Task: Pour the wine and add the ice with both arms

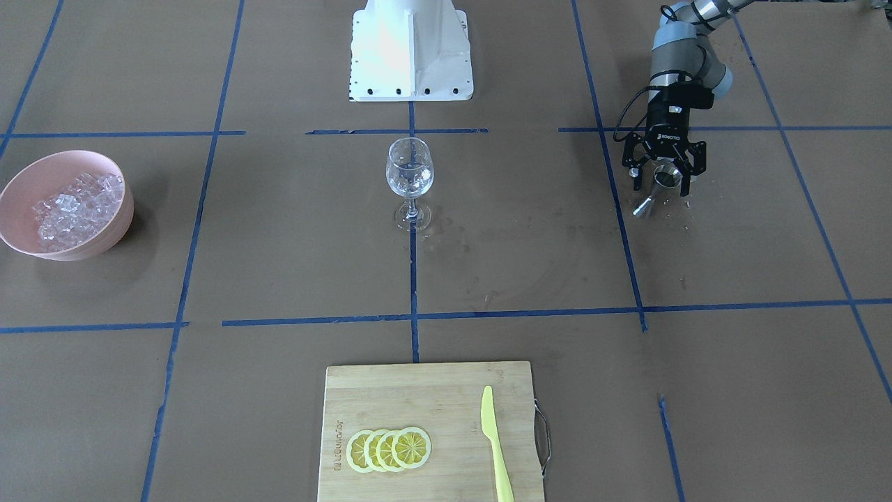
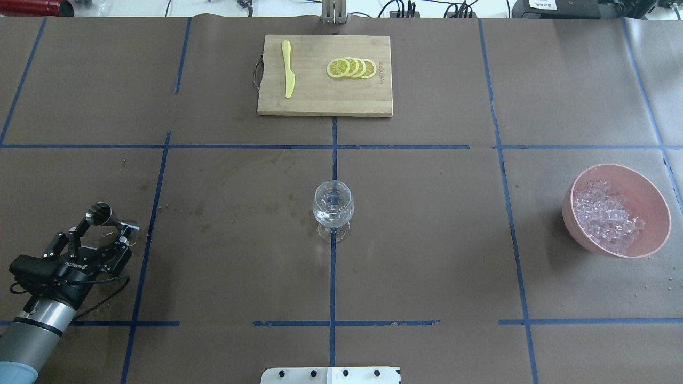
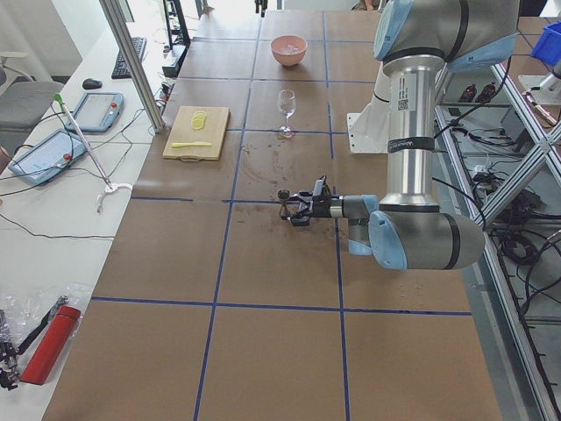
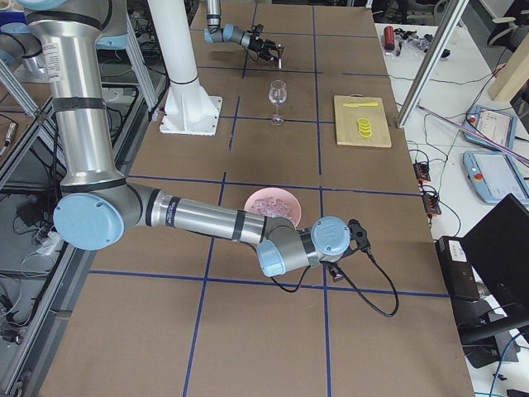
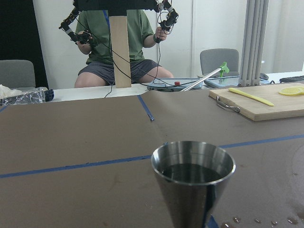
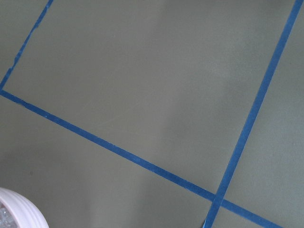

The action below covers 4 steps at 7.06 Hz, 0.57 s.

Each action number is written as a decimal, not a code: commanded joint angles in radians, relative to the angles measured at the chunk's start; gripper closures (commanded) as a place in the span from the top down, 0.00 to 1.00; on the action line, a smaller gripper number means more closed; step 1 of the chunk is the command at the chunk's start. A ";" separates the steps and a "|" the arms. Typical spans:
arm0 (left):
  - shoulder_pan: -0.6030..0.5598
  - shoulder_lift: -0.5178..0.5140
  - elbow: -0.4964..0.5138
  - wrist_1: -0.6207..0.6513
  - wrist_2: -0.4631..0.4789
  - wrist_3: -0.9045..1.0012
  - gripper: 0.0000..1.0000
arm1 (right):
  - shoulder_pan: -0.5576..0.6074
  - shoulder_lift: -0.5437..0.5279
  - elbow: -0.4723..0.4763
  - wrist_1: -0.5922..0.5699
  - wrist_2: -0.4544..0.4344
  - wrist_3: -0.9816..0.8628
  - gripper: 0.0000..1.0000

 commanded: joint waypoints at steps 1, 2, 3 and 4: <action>-0.008 -0.007 0.007 -0.001 -0.003 0.007 0.79 | 0.000 0.000 0.002 0.000 0.000 0.000 1.00; -0.008 -0.008 0.007 0.000 -0.005 0.010 0.76 | 0.000 0.000 0.002 0.002 0.000 0.000 1.00; -0.011 -0.007 0.007 0.000 -0.006 0.011 0.76 | 0.000 0.000 0.002 0.000 0.002 0.000 1.00; -0.014 -0.008 0.007 -0.001 -0.006 0.010 0.76 | 0.000 0.000 0.002 0.002 0.000 0.000 1.00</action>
